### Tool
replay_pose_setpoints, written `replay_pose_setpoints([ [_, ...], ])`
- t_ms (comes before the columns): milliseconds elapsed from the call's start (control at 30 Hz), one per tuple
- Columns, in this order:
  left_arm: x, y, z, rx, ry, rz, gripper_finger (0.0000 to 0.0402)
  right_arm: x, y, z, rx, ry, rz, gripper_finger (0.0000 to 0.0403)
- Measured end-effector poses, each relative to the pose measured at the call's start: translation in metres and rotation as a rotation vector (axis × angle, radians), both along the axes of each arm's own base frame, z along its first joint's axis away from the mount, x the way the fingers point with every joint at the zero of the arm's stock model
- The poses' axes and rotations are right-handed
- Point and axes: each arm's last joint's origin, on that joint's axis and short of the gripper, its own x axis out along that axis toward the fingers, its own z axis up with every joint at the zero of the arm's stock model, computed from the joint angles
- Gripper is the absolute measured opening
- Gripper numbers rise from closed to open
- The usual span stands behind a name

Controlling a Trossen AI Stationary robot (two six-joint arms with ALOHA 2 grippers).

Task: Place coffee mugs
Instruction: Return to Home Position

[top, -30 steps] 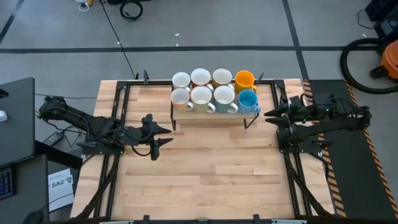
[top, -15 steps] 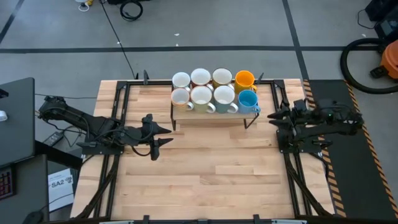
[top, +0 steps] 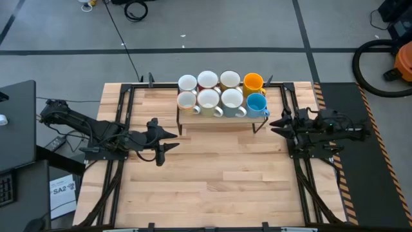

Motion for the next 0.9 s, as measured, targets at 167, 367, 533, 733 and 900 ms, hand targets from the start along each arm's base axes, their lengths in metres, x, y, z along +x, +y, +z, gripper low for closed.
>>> replay_pose_setpoints([
  [167, 0.000, 0.000, 0.000, 0.000, 0.000, 0.000, 0.0167, 0.008, 0.001, -0.014, -0.033, -0.005, -0.003, 0.0128],
  [367, 0.000, 0.000, 0.000, 0.000, 0.000, 0.000, 0.0167, 0.016, 0.002, -0.028, -0.092, -0.016, -0.009, 0.0128],
  [533, 0.000, 0.000, 0.000, 0.000, 0.000, 0.000, 0.0167, 0.021, 0.002, -0.038, -0.151, -0.029, -0.016, 0.0128],
  [733, 0.000, 0.000, 0.000, 0.000, 0.000, 0.000, 0.0167, 0.024, 0.002, -0.047, -0.177, -0.012, -0.017, 0.0128],
  [900, 0.000, 0.000, 0.000, 0.001, 0.001, 0.000, 0.0167, 0.026, 0.003, -0.054, -0.179, 0.002, -0.016, 0.0128],
])
